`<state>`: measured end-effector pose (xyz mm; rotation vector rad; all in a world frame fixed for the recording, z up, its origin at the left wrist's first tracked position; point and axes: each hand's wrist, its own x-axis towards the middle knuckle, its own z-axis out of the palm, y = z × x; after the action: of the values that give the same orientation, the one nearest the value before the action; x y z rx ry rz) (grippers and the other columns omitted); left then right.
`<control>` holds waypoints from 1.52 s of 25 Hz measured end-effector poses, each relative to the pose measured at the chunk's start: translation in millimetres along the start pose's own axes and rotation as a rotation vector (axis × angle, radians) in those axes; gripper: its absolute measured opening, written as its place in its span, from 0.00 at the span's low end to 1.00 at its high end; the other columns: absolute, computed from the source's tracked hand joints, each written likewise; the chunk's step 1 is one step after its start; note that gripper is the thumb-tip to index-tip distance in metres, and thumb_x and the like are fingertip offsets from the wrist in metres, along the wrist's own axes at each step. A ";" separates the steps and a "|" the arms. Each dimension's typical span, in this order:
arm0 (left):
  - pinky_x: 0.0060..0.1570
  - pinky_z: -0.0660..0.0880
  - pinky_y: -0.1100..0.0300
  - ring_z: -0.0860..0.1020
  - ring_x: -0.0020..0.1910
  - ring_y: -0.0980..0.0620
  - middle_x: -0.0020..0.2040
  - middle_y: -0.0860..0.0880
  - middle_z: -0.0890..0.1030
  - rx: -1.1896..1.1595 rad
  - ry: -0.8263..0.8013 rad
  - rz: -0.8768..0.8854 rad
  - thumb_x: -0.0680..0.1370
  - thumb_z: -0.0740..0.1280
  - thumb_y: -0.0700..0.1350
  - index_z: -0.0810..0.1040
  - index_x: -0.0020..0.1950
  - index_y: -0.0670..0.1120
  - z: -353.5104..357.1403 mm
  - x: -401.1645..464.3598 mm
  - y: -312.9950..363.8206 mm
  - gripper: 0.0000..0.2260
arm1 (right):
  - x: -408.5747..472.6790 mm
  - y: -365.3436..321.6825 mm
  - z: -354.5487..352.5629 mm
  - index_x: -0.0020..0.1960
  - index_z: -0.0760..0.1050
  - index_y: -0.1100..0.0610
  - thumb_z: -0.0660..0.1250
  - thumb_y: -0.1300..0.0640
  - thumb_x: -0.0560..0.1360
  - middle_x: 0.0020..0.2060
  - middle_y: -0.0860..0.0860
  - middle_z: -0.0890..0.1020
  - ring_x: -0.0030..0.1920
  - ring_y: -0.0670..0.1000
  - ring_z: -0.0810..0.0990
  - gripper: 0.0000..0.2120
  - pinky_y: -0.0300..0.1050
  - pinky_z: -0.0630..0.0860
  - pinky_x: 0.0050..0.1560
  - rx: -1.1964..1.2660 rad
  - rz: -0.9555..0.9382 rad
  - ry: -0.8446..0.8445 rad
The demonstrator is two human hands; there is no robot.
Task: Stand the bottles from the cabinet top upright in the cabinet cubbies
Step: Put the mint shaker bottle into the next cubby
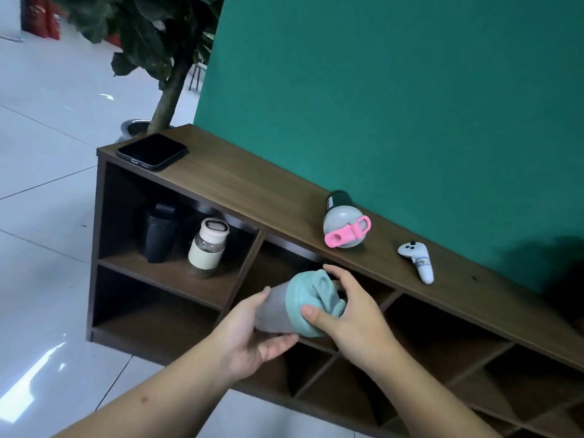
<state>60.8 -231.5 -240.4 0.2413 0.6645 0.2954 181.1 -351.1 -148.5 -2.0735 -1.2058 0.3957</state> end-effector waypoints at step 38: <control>0.59 0.81 0.45 0.81 0.62 0.43 0.66 0.44 0.82 0.048 0.143 0.156 0.84 0.60 0.50 0.78 0.69 0.47 15.6 171.8 27.2 0.16 | 166.8 118.5 103.9 0.76 0.66 0.50 0.83 0.51 0.66 0.72 0.54 0.76 0.72 0.56 0.74 0.44 0.54 0.73 0.71 -0.148 0.155 0.179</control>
<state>194.0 -149.1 -317.5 0.3203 0.7966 0.4493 284.6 -204.9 -291.9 -2.2841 -0.9983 0.1902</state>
